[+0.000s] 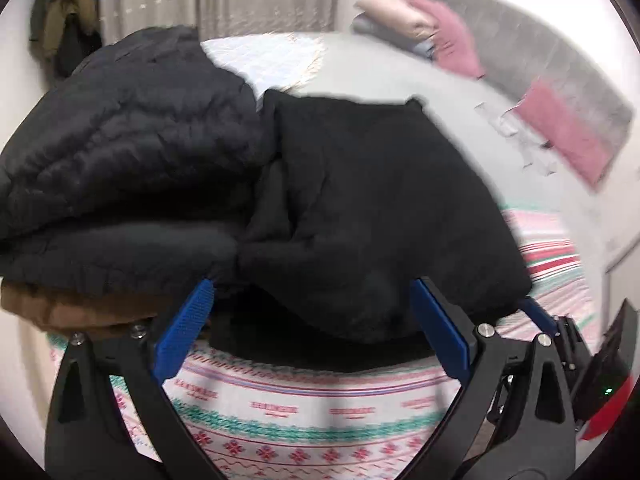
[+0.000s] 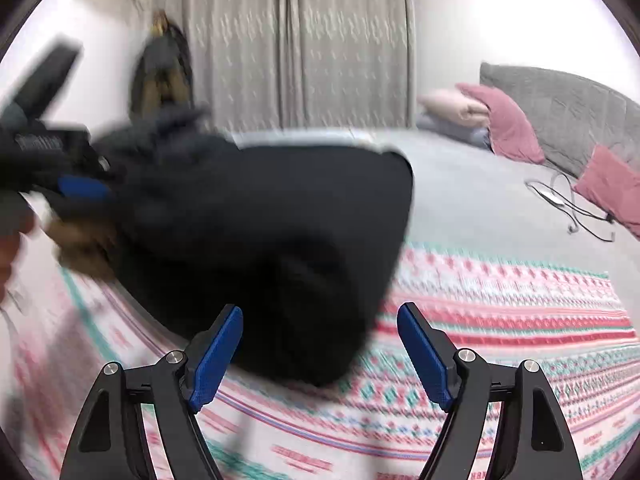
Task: Fold large clothes
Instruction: 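Lower the folded coat onto the blanket and open the right gripper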
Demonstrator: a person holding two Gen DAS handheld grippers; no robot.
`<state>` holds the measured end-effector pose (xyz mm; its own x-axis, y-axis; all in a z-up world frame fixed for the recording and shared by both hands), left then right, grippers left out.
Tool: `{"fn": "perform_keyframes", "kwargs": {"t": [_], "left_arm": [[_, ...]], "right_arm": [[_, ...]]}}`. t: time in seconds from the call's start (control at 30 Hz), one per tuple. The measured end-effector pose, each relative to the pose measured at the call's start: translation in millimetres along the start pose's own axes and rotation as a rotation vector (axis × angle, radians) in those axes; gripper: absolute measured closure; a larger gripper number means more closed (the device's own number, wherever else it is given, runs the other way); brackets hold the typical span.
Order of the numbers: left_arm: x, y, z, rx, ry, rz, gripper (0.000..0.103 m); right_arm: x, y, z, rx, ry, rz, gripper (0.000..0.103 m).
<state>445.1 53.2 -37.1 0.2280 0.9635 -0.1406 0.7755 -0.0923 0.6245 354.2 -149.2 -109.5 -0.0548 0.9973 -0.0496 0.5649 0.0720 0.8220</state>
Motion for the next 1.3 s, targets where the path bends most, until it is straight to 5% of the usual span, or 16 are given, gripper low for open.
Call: {"fn": "perform_keyframes", "kwargs": {"t": [0.1,0.27,0.4,0.47,0.57,0.73,0.9,1.1,1.2,1.3], "left_arm": [[11.3,-4.3,9.5,0.009,0.011,-0.044,0.004],[29.5,-6.6,16.1,0.022,-0.048,-0.127,0.004],[30.8,-12.6,20.5,0.034,-0.047,-0.136,0.004],[34.0,-16.1,21.4,0.034,-0.040,-0.139,0.004],[37.0,-21.1,18.4,0.023,-0.054,-0.156,0.004],[36.3,-34.5,5.2,0.012,-0.108,-0.177,0.004],[7.0,-64.9,-7.4,0.043,-0.166,-0.132,0.004],[-6.8,-104.4,13.6,0.137,-0.196,-0.105,0.004],[-6.5,-107.2,8.1,0.102,-0.160,-0.084,0.004],[0.1,-110.4,7.9,0.116,-0.209,-0.123,0.004]], "right_arm": [[-5.5,-2.3,30.7,0.080,0.052,0.116,0.022],[-16.9,-5.4,47.6,0.076,0.104,0.269,0.025],[-4.4,-4.2,63.2,0.092,-0.013,0.165,0.045],[1.8,-3.7,59.8,0.077,-0.063,0.103,0.063],[7.0,2.2,45.7,0.021,-0.134,0.029,0.069],[0.7,28.1,11.0,-0.060,-0.245,-0.075,0.072],[-9.7,35.8,-27.6,-0.047,-0.296,-0.257,0.071],[-43.2,-58.3,6.1,0.166,-0.247,-0.239,0.069],[-42.9,-58.4,-4.7,0.131,-0.212,-0.264,0.068],[-46.8,-61.7,-10.9,0.133,-0.182,-0.199,0.059]]}}
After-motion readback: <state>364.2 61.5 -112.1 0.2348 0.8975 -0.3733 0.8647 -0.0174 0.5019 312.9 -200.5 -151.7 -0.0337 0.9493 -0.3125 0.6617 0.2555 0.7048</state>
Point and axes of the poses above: each gripper's, at about its wrist camera, not at the fingertips, and z roughly the way its jaws point, x to its left, y to its top, the point moved 1 cm from there along z, roughly the way its jaws point, and after that the axes turned 5 degrees about -y, right-handed, at the moved point
